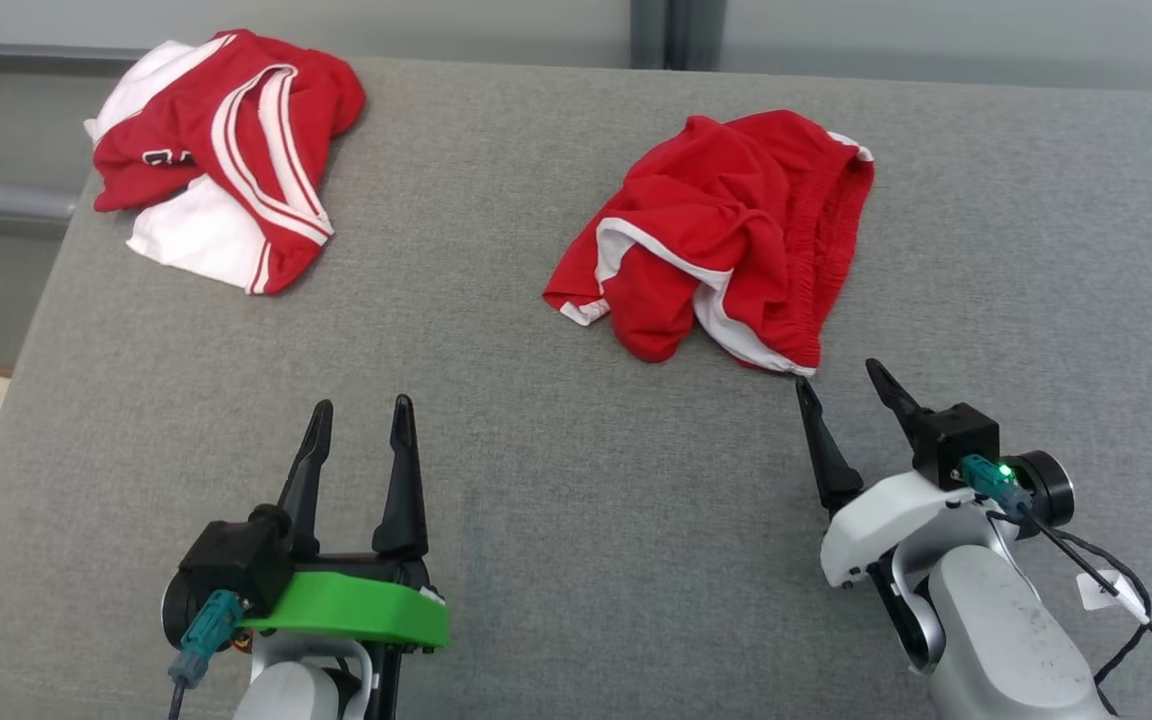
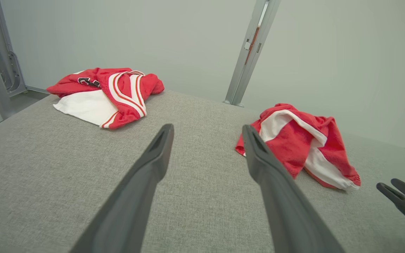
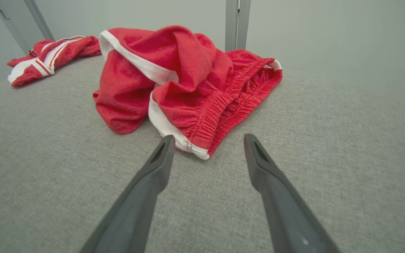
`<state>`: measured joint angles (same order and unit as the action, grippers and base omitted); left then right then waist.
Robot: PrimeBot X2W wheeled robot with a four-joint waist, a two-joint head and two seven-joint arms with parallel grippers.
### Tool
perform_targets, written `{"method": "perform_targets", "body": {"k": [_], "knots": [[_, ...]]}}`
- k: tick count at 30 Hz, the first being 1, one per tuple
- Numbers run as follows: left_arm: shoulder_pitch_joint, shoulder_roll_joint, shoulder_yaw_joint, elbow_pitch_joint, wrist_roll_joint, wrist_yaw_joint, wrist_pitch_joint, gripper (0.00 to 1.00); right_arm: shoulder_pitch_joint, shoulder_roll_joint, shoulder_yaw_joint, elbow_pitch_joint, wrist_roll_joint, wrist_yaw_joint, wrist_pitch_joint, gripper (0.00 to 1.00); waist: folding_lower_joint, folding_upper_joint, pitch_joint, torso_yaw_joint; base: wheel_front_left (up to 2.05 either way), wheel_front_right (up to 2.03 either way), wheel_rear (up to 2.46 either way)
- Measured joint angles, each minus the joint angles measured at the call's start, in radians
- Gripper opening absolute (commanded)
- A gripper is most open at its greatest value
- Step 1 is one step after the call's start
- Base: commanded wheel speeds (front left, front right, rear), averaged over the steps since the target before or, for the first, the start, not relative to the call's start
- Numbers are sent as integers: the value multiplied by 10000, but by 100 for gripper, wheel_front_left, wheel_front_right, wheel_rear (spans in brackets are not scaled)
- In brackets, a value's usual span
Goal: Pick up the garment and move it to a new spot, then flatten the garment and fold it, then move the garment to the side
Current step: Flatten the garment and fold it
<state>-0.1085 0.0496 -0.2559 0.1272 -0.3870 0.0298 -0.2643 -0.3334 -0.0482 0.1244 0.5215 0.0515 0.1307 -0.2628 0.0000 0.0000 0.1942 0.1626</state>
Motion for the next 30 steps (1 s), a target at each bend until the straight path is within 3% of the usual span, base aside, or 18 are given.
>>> {"method": "perform_targets", "body": {"k": [7, 8, 9, 10, 12, 13, 22, 30], "knots": [[-18, 0, -69, -27, -69, 59, 2, 100, -706, 0, -255, 1206, 84, 0, 0, 100, 0, 0, 424, 777, 0, 0, 0], [-18, 0, -65, -29, -69, 61, 0, 100, -767, 0, -286, 1289, 82, 0, 0, 96, 0, 0, 476, 866, 0, 0, 0], [-18, 0, -59, -27, -69, 71, 0, 100, -803, 0, -299, 1329, 79, 0, 0, 76, 0, 0, 514, 930, 0, 0, 0], [-18, 2, -56, -25, -69, 73, 0, 100, -835, 0, -309, 1367, 71, 0, 0, 46, 0, 0, 559, 1001, 0, 0, 0], [-12, 0, -42, -23, -69, 98, 0, 100, -865, 0, -311, 1406, 73, 0, 0, 26, 0, 0, 629, 1098, 0, 0, 0], [-2, 0, -25, -17, -69, 111, 0, 100, -870, 2, -311, 1383, 96, 0, 0, 0, 0, 0, 645, 1113, 0, 0, 0], [182, -2, 65, 102, 23, 84, 2, 100, 19, -2, -291, -702, 1133, 0, 0, 0, 0, 0, 424, 604, 0, 0, 0], [271, -4, 138, 138, 65, 42, 0, 100, 1192, -38, -1012, -1634, 1011, 0, 0, 0, 0, 0, 127, -226, 0, 0, 0]]}}
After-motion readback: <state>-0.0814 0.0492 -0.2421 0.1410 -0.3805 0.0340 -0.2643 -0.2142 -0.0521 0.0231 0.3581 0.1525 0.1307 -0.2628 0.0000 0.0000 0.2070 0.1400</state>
